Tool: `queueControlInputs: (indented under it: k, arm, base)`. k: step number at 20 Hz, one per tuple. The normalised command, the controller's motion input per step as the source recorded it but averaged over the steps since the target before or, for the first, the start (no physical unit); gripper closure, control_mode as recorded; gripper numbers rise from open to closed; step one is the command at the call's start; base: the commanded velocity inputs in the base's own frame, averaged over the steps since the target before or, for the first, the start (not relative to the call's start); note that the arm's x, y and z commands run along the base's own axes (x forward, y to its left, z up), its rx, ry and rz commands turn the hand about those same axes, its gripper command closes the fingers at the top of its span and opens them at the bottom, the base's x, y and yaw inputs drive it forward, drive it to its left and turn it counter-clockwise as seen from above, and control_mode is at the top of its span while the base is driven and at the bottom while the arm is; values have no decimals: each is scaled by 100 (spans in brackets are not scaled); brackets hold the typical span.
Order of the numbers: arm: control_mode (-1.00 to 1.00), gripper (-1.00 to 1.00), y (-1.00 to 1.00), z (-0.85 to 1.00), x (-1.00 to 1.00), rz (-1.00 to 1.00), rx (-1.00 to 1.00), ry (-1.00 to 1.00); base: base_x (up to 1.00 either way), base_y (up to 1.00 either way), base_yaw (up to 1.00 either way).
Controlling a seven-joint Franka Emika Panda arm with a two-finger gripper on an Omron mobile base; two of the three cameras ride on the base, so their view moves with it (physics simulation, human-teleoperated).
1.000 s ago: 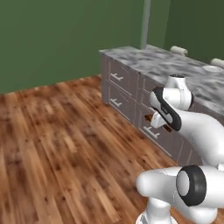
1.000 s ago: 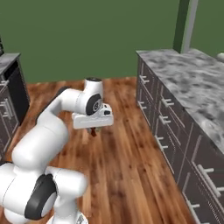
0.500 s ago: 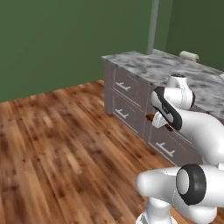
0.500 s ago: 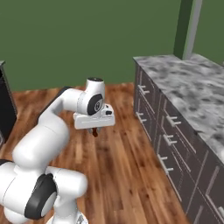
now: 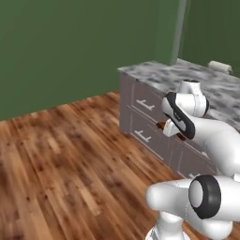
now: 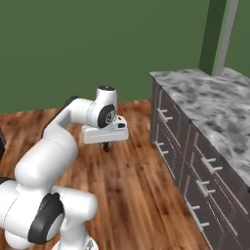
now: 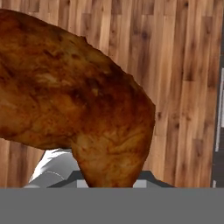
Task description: Take the chicken drumsticks from the pan and place one on each plate on the dining counter.
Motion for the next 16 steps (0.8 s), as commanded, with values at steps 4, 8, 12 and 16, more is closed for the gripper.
queueControlInputs:
  k: [4, 8, 12, 16]
  arm:
    - [100, 100, 0, 0, 0, 0, 0, 0]
    - [100, 100, 0, 0, 0, 0, 0, 0]
    - [100, 100, 0, 0, 0, 0, 0, 0]
    - [100, 100, 0, 0, 0, 0, 0, 0]
  base:
    - [100, 23, -12]
    - [100, 27, -15]
    - [100, 28, -17]
    - [100, 28, -18]
